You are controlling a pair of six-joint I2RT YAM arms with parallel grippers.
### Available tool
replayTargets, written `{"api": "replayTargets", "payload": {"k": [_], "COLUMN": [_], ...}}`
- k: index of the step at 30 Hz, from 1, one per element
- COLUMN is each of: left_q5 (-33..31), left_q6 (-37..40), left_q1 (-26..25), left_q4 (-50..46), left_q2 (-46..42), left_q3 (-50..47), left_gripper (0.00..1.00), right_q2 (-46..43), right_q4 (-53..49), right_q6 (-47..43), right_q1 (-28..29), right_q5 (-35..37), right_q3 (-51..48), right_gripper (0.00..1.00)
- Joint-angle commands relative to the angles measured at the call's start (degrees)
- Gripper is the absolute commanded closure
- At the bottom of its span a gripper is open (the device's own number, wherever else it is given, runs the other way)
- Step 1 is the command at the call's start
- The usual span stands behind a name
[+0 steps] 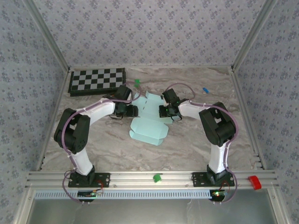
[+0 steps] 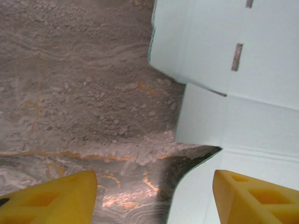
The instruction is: Fold the paper box
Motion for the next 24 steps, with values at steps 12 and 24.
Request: {"api": "replayTargets", "payload": {"k": [12, 24], "left_q5": [6.2, 9.7], "left_q6": [-3.2, -3.7], "left_q1": [-0.2, -0.2], "left_q4": [6.4, 7.5], "left_q2": [5.7, 6.5], "left_q3": [4.0, 4.2], "left_gripper": [0.41, 0.55], "right_q2": [0.6, 0.8], "right_q4": [-6.6, -6.7], "right_q6": [-0.4, -0.1], "right_q1": [1.1, 1.1], "right_q5": [1.8, 2.0], "right_q3": [-1.9, -2.1], "right_gripper": [0.92, 0.92]}}
